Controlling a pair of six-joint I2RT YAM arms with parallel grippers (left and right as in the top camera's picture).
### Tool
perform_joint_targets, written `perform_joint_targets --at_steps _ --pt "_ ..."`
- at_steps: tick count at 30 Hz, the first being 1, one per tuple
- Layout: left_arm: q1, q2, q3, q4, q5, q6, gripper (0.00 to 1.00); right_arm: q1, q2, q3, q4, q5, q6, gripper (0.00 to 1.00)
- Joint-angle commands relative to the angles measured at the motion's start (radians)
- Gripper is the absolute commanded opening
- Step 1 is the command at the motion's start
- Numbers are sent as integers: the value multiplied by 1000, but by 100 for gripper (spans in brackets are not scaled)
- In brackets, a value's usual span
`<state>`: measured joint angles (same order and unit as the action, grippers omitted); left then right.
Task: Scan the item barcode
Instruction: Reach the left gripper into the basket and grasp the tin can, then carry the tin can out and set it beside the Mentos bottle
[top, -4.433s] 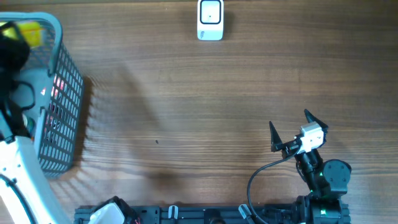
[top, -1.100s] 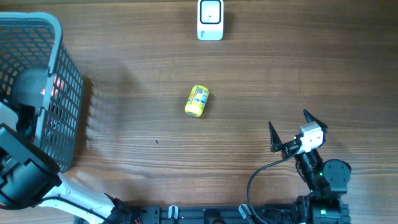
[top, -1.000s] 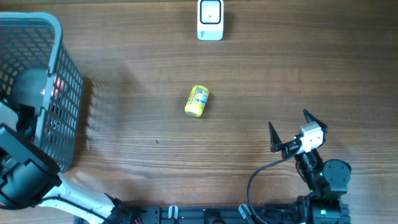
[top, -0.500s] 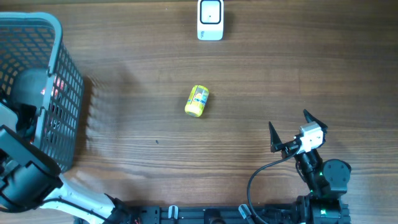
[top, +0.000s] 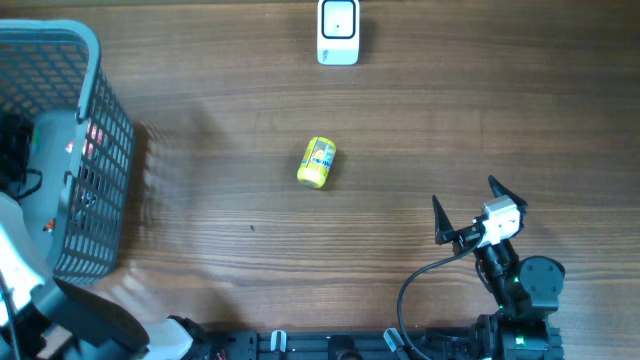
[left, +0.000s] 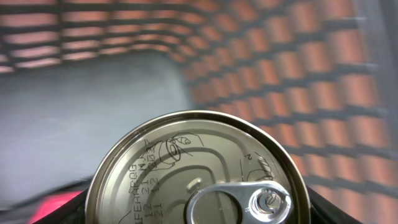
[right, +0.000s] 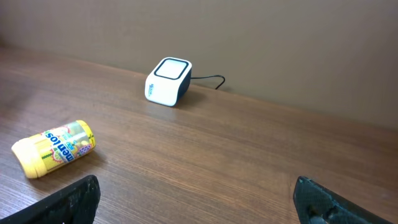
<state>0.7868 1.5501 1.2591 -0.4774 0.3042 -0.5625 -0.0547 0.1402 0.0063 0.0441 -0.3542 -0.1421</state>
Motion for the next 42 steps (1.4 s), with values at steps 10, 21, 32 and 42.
perform_joint_targets --at_steps 10,21,32,42 --pt "-6 -109 3 273 678 -338 62 4 2 -1 15 16 12 100" --pt "-242 -109 3 498 734 -475 63 4 2 -1 14 16 11 100" --pt "-702 -92 2 511 421 -443 68 4 2 -1 16 16 11 100" --pt "-914 96 2 322 203 -357 73 4 2 -1 23 16 11 100"
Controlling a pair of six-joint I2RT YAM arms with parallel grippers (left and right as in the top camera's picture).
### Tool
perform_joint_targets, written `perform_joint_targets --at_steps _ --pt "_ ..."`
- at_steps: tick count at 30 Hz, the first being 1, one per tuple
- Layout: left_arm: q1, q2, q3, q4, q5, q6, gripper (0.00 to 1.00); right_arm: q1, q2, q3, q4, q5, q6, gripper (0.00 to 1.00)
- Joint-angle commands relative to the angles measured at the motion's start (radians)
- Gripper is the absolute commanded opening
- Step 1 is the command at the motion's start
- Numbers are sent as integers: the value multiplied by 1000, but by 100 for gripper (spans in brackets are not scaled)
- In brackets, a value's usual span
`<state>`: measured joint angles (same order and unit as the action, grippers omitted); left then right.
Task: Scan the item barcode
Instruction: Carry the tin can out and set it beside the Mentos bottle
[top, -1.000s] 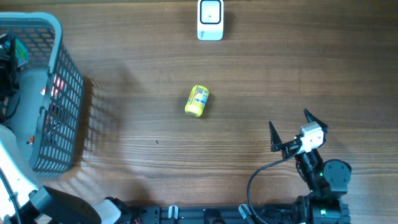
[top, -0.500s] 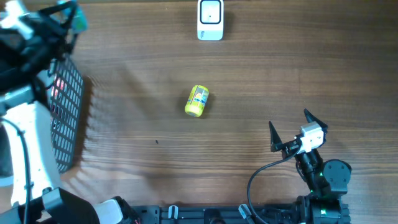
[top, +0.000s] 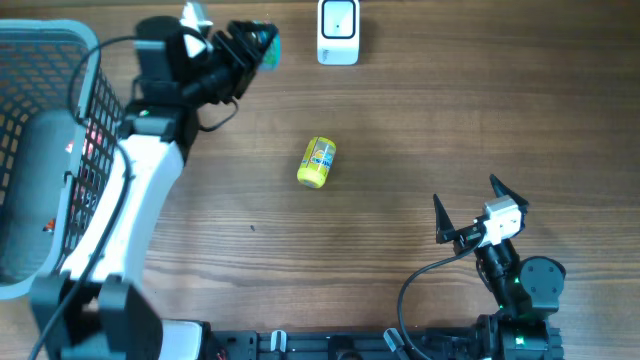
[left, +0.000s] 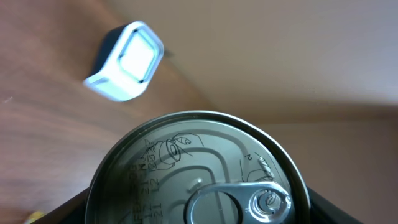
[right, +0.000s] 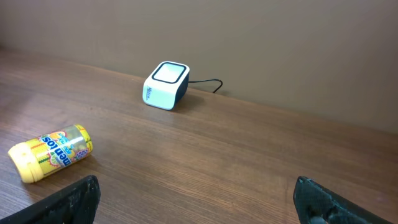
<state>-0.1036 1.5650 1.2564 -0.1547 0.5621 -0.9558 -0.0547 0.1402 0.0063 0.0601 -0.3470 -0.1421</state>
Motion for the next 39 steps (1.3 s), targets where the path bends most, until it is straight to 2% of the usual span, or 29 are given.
perform_joint_targets --at_steps 1,9,11,13,17,23,26,29,31,35,36,39 --pt "-32 109 5 -1 -55 35 73 4 2 -1 6 9 11 100" --pt "-76 324 5 -10 -77 37 72 4 2 -1 6 9 11 100" --pt "-79 360 5 -53 -130 38 72 4 2 -1 6 9 11 100" --pt "-85 393 5 -108 -195 92 72 4 2 -1 7 9 11 100" --pt "-101 436 5 -245 -379 124 72 4 2 -1 7 9 11 100" --pt "-118 438 5 -318 -438 163 68 4 2 -1 7 9 11 100" --pt "-137 438 5 -345 -438 121 69 4 2 -1 7 9 11 100" --pt "-168 438 5 -386 -445 20 69 4 2 -1 7 9 11 100" --pt "-189 438 5 -423 -445 -70 74 4 2 -1 7 9 11 100" --pt "-246 438 5 -441 -444 -136 84 4 2 -1 11 9 11 100" --pt "-257 438 5 -441 -446 -153 100 4 2 -1 11 9 11 100" --pt "-267 438 5 -433 -464 -152 100 4 2 -1 11 9 12 100"
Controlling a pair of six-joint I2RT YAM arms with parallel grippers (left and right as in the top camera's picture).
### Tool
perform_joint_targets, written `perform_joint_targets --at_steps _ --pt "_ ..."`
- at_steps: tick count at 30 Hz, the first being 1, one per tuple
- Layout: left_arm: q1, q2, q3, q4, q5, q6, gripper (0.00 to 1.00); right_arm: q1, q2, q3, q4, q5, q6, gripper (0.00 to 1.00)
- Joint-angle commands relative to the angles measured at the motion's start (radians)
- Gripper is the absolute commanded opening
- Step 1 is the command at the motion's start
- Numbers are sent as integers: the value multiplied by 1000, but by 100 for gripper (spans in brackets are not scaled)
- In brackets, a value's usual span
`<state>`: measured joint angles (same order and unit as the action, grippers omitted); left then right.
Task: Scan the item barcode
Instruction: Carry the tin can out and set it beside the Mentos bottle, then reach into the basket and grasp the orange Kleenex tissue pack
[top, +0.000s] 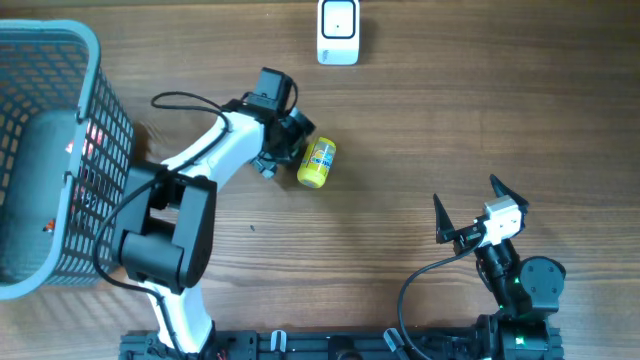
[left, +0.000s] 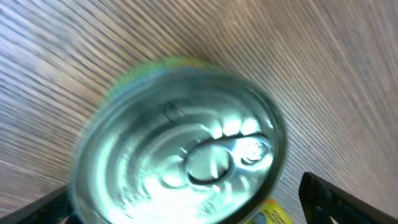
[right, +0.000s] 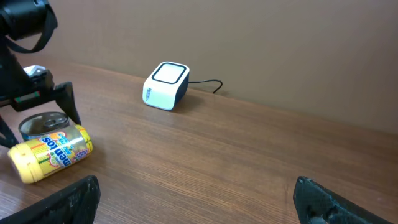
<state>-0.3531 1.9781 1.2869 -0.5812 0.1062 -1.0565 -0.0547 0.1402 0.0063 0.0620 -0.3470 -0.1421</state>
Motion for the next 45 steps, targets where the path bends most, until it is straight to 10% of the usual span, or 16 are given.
perform_joint_targets --at_steps 1,19,26,33,45 --pt "-17 25 -26 -10 -20 -50 100 4 2 -1 8 9 12 100" --pt "24 -661 141 -171 -174 478 100 4 2 -1 4 9 12 100" --pt "432 -853 337 -203 -413 547 100 4 2 -1 3 8 14 100" --pt "964 -613 336 -333 -217 544 100 4 2 -1 -4 5 14 100" --pt "967 -25 336 -283 -126 633 100 4 2 -1 -31 6 14 100"
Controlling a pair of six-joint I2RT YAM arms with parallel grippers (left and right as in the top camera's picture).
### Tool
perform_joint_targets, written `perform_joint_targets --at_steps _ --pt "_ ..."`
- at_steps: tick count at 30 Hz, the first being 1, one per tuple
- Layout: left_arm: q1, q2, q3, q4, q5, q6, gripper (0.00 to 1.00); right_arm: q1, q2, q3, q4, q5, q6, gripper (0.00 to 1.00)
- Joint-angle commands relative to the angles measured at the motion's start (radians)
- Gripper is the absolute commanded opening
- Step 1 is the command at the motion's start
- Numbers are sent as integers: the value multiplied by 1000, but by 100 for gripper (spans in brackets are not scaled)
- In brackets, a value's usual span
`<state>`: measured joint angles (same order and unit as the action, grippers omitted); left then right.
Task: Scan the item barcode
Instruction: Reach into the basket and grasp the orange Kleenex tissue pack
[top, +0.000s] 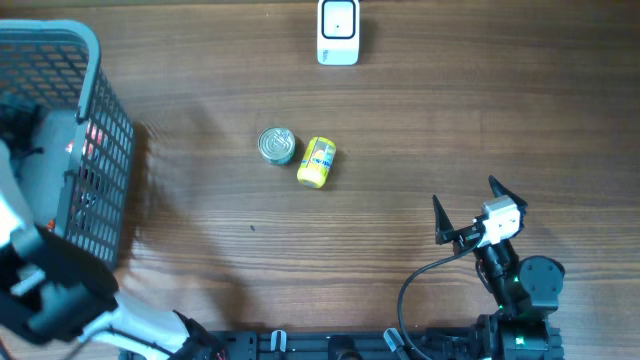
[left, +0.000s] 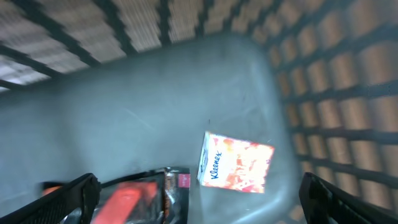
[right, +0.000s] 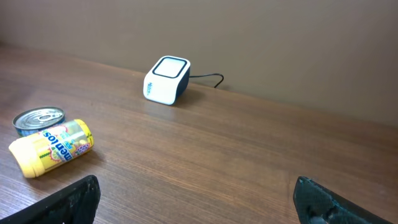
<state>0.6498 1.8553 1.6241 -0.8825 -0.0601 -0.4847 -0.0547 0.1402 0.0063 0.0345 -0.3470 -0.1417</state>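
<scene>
The white barcode scanner (top: 338, 32) sits at the table's far edge and also shows in the right wrist view (right: 166, 80). A silver tin can (top: 277, 145) stands upright mid-table, touching or nearly touching a yellow Mentos bottle (top: 317, 162) that lies on its side. My left gripper (left: 199, 205) is open and empty inside the grey basket (top: 95, 70), above a Kleenex pack (left: 236, 162) and a red-and-black packet (left: 143, 193). My right gripper (top: 466, 200) is open and empty at the near right, well away from both items.
The basket takes up the table's left side, and the left arm (top: 15, 215) reaches into it. The scanner's cable (right: 208, 78) runs off behind it. Bare wood lies between the can, the scanner and the right gripper.
My left gripper was at the can beside the yellow bottle. It is now back inside the basket, open and empty. The can stands alone on the table. The right arm has not moved.
My left gripper held the tin can inside the basket. Then it held the can up close to the scanner. Then the can was down beside the yellow bottle. Now the can stands free and the gripper is back in the basket.
</scene>
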Motion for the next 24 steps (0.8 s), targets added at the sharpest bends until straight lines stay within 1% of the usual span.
perform_joint_targets --at_steps 1,4,5,11,24 --pt "-44 114 -1 25 40 71 100 4 2 -1 -3 6 13 100" --pt "-76 174 -1 57 40 174 100 4 2 -1 -4 9 13 100" --pt "-80 182 -1 61 41 184 100 4 2 -1 -4 9 13 100" --pt "-109 204 -1 118 41 186 100 4 2 -1 -3 9 13 100" --pt "-124 298 -1 130 34 186 100 4 2 -1 -2 8 14 100"
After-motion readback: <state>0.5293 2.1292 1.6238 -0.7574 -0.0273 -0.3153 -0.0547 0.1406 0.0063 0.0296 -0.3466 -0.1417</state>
